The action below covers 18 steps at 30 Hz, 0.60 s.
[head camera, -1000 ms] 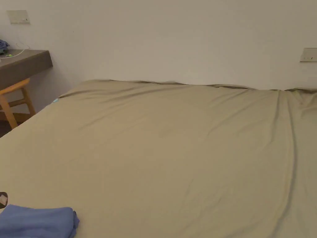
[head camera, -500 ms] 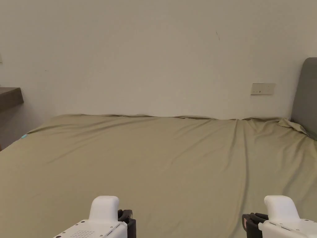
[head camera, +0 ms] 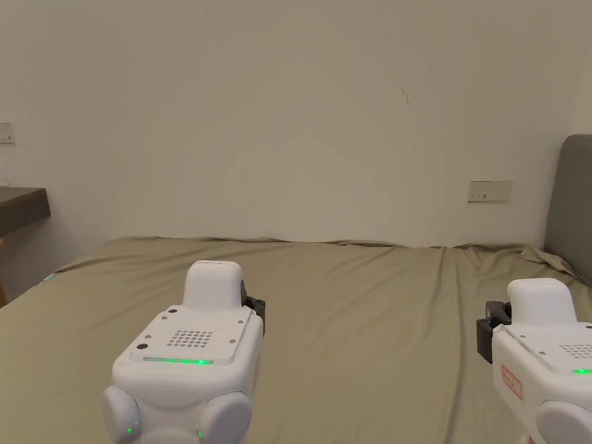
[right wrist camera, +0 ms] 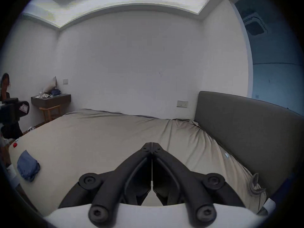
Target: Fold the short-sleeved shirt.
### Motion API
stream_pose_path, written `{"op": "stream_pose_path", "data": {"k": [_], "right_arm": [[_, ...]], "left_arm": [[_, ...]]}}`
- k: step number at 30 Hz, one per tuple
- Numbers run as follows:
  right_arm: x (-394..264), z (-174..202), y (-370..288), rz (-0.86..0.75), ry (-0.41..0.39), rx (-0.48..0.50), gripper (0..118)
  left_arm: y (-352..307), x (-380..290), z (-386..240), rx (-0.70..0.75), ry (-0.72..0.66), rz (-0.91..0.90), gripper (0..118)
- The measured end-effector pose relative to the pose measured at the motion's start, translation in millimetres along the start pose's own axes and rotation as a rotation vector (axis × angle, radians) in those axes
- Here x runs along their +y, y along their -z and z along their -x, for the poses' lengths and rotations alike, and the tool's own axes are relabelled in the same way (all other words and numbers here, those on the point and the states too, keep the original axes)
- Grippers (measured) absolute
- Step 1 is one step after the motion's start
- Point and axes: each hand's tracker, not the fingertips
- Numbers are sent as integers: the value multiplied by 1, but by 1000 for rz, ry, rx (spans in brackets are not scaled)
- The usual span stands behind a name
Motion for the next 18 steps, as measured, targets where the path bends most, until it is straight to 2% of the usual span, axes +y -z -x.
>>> {"op": "stream_pose_path", "data": {"k": [7,8,9,10,11,12,15,18], "right_arm": [[-6,2,6,13,-8,-11,5],[-6,1,7,12,-5,-13,22],[-6,0,8,11,-2,-13,69],[-4,0,10,17,-2,-15,105],[-4,0,11,30,2,-7,118],[-4,0,13,45,7,-4,118],[-8,1,12,4,22,3,118],[-9,2,12,0,27,2,118]], "left_arm": [[10,-4,1,4,13,30,0],[12,-4,1,7,12,33,5],[13,-5,2,13,12,37,27],[15,-5,3,17,13,43,65],[17,-6,6,15,11,56,103],[18,-8,7,16,3,60,118],[18,-14,12,3,-35,67,118],[19,-18,11,1,-17,74,118]]}}
